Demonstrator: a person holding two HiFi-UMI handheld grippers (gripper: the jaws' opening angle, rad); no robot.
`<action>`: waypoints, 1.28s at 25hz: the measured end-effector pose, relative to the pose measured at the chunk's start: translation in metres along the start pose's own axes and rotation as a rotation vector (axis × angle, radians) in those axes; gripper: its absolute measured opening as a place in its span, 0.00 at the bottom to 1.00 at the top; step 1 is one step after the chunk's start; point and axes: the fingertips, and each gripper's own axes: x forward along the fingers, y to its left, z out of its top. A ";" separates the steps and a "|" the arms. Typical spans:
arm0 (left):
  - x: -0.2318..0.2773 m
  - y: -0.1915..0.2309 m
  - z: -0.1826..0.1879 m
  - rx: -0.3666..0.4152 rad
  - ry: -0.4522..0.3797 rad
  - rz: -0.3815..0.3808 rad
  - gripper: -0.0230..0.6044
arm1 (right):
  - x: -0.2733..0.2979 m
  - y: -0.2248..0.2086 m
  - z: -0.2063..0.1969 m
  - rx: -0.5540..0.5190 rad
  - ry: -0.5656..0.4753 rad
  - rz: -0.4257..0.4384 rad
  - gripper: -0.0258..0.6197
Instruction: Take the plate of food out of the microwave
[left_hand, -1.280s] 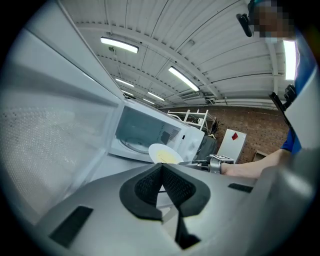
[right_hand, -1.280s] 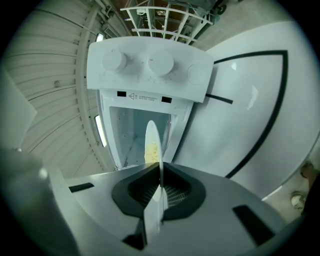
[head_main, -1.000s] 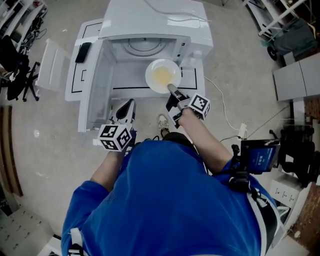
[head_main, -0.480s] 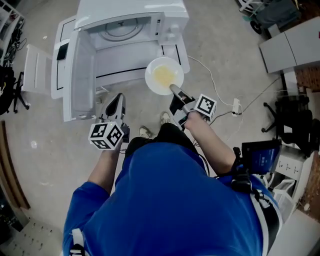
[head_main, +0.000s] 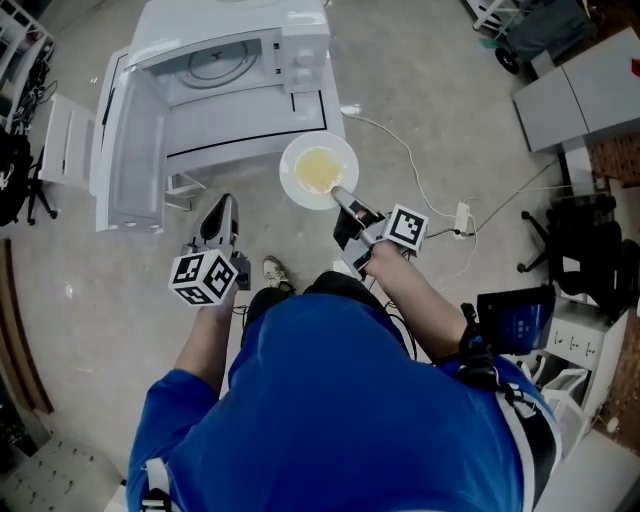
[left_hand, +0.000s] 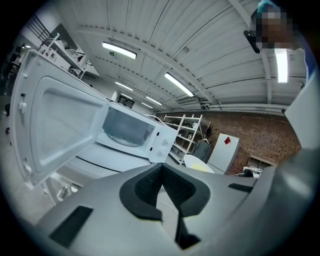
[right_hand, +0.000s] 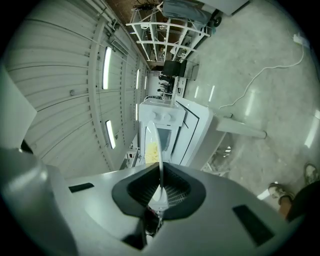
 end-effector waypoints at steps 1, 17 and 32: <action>0.000 -0.008 -0.005 -0.002 0.001 0.007 0.05 | -0.009 -0.002 0.002 0.008 0.004 0.000 0.07; -0.044 -0.070 -0.034 0.010 -0.002 0.019 0.05 | -0.079 -0.012 -0.025 0.040 0.057 0.000 0.07; -0.076 -0.040 -0.026 0.005 -0.031 0.023 0.05 | -0.063 0.008 -0.052 0.004 0.051 0.024 0.07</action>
